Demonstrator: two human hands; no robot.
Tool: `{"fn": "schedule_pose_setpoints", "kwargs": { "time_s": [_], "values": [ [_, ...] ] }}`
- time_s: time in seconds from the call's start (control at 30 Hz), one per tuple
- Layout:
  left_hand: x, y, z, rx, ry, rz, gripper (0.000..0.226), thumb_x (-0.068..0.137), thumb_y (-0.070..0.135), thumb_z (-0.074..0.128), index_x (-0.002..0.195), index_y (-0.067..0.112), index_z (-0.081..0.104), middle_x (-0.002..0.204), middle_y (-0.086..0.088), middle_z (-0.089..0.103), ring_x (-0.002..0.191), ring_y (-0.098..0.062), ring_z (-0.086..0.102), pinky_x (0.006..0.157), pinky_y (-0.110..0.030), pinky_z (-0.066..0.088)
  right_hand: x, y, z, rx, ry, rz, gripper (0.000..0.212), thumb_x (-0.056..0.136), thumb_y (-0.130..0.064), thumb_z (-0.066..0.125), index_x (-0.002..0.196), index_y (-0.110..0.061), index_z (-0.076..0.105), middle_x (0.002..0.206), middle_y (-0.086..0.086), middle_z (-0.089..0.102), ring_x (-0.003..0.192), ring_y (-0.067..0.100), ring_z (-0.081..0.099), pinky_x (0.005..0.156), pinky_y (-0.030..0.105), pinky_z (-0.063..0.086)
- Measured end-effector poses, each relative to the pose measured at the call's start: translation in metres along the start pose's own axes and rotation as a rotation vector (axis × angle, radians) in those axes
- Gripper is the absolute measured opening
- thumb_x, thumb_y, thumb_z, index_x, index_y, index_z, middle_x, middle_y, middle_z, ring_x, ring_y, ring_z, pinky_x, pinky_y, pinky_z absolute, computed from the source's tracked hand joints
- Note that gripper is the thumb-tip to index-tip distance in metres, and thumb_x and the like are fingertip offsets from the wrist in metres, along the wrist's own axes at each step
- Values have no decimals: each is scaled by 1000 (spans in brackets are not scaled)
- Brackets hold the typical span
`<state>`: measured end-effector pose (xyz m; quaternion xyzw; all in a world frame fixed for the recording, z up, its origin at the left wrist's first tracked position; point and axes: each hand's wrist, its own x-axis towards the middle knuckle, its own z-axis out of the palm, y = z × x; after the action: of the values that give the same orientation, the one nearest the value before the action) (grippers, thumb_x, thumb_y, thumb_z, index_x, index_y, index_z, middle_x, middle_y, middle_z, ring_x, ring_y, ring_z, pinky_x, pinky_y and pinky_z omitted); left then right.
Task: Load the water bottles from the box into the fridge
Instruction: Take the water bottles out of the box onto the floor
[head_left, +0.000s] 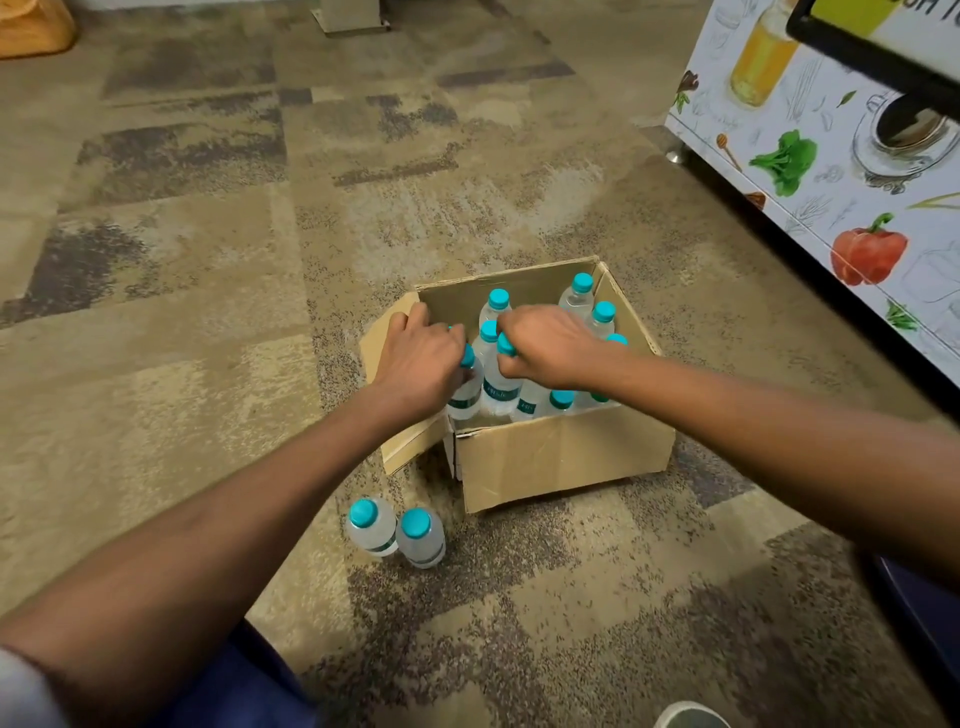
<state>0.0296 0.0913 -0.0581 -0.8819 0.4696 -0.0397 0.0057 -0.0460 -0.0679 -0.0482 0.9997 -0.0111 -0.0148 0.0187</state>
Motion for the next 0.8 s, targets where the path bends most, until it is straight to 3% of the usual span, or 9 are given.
{"fn": "schedule_pose_setpoints", "kwargs": {
  "time_s": [0.23, 0.4, 0.57, 0.67, 0.8],
  "values": [
    [-20, 3, -69, -145, 59, 48, 41, 83, 54, 61, 108, 21, 58, 93, 5, 62, 102, -19, 36, 74, -35, 22, -36, 1, -71, 20, 150, 29, 24, 77, -38, 55, 76, -16, 44, 65, 2, 52, 57, 25, 50, 48, 30, 34],
    [-39, 21, -95, -131, 19, 143, 41, 79, 53, 64, 106, 23, 56, 89, 2, 60, 101, -20, 36, 74, -35, 24, -72, -19, -85, -8, 59, 44, 25, 77, -40, 55, 75, -16, 47, 63, -1, 50, 55, 21, 46, 43, 26, 24],
    [-54, 32, -109, -109, 51, 203, 41, 80, 55, 60, 102, 22, 56, 87, 1, 56, 105, -23, 37, 77, -37, 28, -102, -40, -62, 18, -74, 32, 28, 79, -42, 53, 76, -14, 47, 70, 4, 57, 62, 28, 55, 54, 34, 45],
    [-58, 40, -105, -87, -12, 251, 42, 80, 58, 58, 101, 22, 57, 83, 1, 48, 106, -23, 37, 78, -37, 30, -115, -47, -43, 42, -152, 63, 30, 80, -43, 55, 77, -15, 46, 78, 8, 63, 69, 32, 59, 54, 32, 41],
    [-66, 48, -77, -98, -161, 283, 46, 81, 54, 61, 110, 19, 59, 95, -2, 63, 109, -23, 40, 80, -37, 32, -130, -54, -10, 88, -230, 36, 26, 80, -41, 55, 82, -15, 49, 78, 5, 61, 67, 27, 57, 57, 35, 49]
  ]
}}
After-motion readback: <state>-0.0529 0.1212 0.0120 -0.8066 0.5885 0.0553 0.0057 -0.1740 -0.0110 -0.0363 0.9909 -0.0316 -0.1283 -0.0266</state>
